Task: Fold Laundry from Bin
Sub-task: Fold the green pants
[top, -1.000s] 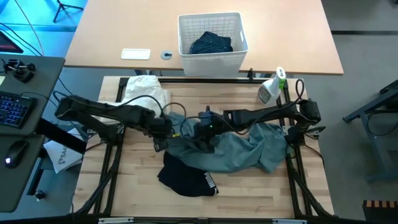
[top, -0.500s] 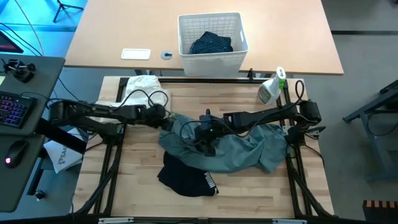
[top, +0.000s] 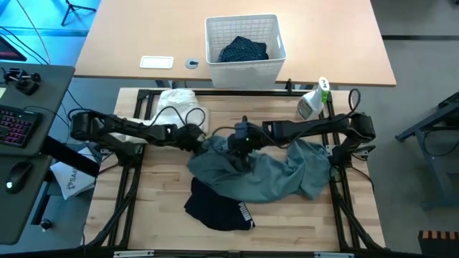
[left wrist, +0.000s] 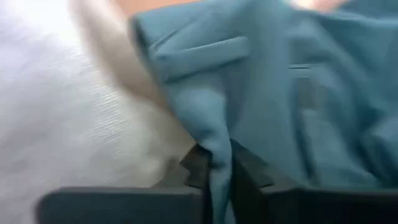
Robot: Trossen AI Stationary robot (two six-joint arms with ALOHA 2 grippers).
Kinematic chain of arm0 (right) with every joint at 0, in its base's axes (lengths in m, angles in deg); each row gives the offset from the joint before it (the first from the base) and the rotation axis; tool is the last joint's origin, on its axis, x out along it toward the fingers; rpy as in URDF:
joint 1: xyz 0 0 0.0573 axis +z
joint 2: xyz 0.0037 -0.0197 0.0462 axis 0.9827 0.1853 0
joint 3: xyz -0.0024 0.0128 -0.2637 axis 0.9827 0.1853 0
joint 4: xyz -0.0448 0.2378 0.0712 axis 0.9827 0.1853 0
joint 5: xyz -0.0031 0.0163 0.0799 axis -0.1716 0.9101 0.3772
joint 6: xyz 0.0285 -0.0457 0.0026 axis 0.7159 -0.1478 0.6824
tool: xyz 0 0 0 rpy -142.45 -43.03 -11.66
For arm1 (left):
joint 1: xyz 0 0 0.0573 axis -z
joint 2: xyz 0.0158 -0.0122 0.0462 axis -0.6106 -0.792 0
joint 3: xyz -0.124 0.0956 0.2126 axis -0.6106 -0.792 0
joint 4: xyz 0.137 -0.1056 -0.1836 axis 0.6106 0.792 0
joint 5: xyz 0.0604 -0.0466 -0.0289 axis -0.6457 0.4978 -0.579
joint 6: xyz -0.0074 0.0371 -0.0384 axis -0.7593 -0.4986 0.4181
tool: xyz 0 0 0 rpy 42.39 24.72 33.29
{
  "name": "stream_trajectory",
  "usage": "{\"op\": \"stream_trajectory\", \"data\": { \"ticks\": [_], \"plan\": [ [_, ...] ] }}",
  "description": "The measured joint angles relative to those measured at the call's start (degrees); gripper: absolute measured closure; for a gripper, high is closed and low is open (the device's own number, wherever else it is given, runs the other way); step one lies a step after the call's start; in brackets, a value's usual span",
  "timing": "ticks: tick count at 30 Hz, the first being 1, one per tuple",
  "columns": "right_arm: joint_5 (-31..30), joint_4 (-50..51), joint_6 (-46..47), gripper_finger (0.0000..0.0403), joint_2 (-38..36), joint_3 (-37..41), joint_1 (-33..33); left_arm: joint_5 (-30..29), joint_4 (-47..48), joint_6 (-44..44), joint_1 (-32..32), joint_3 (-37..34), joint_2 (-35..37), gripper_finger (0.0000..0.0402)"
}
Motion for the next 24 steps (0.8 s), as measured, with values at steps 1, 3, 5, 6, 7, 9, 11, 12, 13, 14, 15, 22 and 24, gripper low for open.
{"op": "stream_trajectory", "data": {
  "ticks": [1, 3, 5, 6, 7, 9, 11, 12, 13, 14, 15, 22, 24],
  "plan": [
    [0.4, 0.0, 0.0, 0.0399, 0.0, 0.0, -0.4, 0.2, 0.1, -0.8, 0.3, 0.6, 0.5, 0.0385],
    [1.4, 0.1, 0.0, 0.0399, 0.3, 0.0, -1.0, 0.1, 1.5, -2.1, 0.9, 2.2, 2.1, 0.0387],
    [1.8, 0.0, -0.7, 0.0399, 0.9, 0.0, -1.2, -0.3, 3.8, -4.0, 1.5, 4.3, 4.0, 0.0391],
    [2.2, 0.1, -1.6, 0.0399, 1.5, 0.0, -1.2, -0.3, 5.5, -5.0, 1.7, 5.4, 5.0, 0.0395],
    [2.4, 0.2, -2.3, 0.0399, 1.9, 0.0, -1.2, -0.5, 7.2, -6.1, 1.9, 6.5, 6.1, 0.0397],
    [3.1, 0.2, -3.5, 0.0399, 2.7, 0.0, -1.2, -1.5, 10.8, -8.3, 2.2, 8.5, 8.2, 0.0398],
    [3.5, 0.1, -4.4, 0.0399, 2.8, 0.0, -1.2, -2.7, 13.4, -10.9, 2.7, 10.1, 9.8, 0.0398],
    [3.5, -0.3, -4.9, 0.0399, 2.8, 0.0, -1.2, -2.9, 14.3, -12.3, 2.8, 10.8, 10.5, 0.0399],
    [3.5, -0.9, -5.2, 0.0399, 2.8, 0.0, -1.5, -2.9, 14.7, -13.5, 3.1, 11.4, 11.1, 0.0399],
    [3.6, -1.5, -5.6, 0.0399, 2.8, 0.0, -1.8, -3.0, 14.6, -14.4, 3.5, 11.9, 11.6, 0.04],
    [3.8, -2.1, -5.6, 0.0399, 2.7, 0.0, -2.1, -3.1, 14.5, -15.2, 3.9, 12.4, 12.1, 0.04],
    [4.5, -6.8, -3.1, 0.0398, 2.6, 0.0, -5.0, -3.2, 14.5, -18.6, 7.4, 15.2, 12.5, 0.0401],
    [6.7, -7.5, -2.9, 0.0396, 2.6, 0.0, -5.7, -3.3, 14.5, -18.9, 8.2, 15.3, 12.5, 0.0401]
  ]
}}
